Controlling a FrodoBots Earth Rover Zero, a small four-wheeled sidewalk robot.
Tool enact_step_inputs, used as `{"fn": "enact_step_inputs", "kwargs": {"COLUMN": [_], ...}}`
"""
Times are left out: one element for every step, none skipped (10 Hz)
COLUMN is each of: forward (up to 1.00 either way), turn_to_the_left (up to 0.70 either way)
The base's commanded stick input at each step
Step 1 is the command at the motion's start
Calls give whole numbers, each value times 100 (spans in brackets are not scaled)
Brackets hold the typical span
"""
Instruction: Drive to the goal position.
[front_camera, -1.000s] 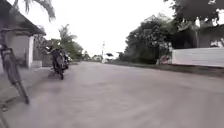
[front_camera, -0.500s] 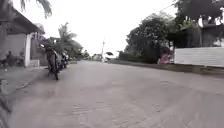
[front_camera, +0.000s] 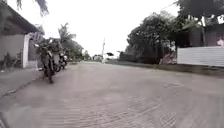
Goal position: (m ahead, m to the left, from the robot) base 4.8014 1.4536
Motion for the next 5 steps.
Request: {"fn": "enact_step_inputs", "kwargs": {"forward": [70, 70, 70, 70, 70], "turn_to_the_left": [27, 27, 27, 27, 27]}}
